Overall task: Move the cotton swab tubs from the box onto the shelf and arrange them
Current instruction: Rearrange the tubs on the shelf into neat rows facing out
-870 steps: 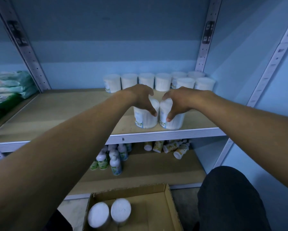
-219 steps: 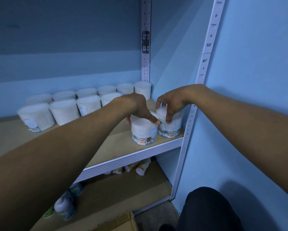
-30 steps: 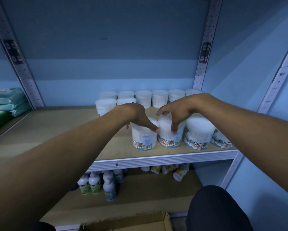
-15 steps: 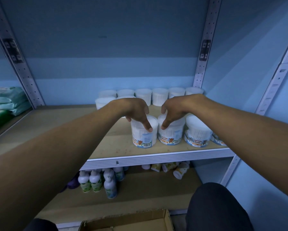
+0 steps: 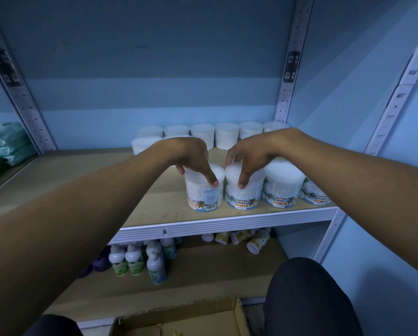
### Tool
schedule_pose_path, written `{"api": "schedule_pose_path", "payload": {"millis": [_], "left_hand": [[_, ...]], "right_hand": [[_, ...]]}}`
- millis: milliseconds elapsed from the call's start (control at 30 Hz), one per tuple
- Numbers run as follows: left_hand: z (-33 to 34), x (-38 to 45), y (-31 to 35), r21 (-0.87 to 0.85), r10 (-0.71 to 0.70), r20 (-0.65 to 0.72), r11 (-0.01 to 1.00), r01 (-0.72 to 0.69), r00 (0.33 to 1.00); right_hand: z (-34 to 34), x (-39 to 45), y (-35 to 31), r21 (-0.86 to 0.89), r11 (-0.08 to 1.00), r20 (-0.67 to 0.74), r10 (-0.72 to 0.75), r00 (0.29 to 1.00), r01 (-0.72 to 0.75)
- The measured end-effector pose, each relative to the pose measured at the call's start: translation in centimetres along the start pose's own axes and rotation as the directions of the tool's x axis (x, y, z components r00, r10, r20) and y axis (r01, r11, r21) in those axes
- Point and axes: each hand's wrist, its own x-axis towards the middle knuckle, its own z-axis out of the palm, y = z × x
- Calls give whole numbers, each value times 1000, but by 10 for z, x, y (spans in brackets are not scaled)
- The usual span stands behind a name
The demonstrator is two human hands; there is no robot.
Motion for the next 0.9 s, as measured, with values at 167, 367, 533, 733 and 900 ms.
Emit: {"api": "schedule_pose_path", "payload": {"millis": [167,367,533,733,900], "left_hand": [[2,-1,0,15,-3,-17,1000,4,1000],[5,-2,-1,19,-1,-37,1000,1,999],[6,-3,-1,32,-7,-43,999,8,999],[6,-4,0,32,-21,-38,999,22,999],[3,-7,3,34,-47,-20,998,47,999]], "right_hand": [[0,-8,1,8,1000,14,-15,1000,15],[2,-12,2,28,999,13,-21,1000,21],[3,-11,0,38,999,6,-18,1000,18],[5,-12,1,60,998,-1,-14,1000,15],[5,-13,0,81,997,-6,-18,1000,19]]}}
